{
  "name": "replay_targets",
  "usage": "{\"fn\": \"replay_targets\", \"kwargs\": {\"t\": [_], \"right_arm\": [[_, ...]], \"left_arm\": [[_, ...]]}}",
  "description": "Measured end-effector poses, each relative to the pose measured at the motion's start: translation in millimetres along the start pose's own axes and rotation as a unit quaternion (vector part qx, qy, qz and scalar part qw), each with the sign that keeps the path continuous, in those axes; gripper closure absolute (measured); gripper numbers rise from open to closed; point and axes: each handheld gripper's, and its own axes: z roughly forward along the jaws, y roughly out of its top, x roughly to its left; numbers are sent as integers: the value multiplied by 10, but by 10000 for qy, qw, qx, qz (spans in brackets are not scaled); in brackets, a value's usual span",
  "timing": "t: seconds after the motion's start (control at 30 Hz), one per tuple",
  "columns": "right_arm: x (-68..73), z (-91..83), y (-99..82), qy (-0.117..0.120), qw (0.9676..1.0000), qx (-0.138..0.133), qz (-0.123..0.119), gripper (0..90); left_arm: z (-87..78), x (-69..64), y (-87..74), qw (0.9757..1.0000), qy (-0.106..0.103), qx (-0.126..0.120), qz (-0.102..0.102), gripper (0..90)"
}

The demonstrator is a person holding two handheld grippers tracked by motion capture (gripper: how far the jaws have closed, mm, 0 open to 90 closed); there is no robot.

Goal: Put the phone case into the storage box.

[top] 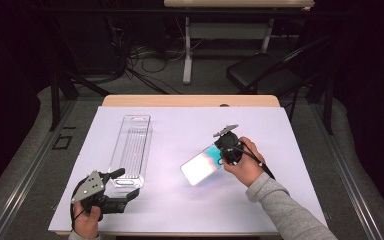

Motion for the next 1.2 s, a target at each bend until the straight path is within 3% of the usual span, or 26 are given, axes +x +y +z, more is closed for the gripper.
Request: {"fn": "replay_targets", "kwargs": {"t": [0.27, 0.63, 0.9, 1.2], "right_arm": [[51, -94, -46, -125, 9983, -570, -93, 890], [74, -211, -49, -357, 9910, -1281, -176, 889], [82, -226, -48, -404, 9888, -1426, -168, 890], [67, -279, -59, -451, 9836, -1731, -216, 890]], "left_arm": [[8, 3, 10, 10000, -44, -17, -76, 155], [12, 31, 19, 9995, -14, -165, -281, 156], [53, 32, 50, 9993, 5, -121, -356, 157], [119, 3, 153, 9987, -110, 29, -494, 165]]}}
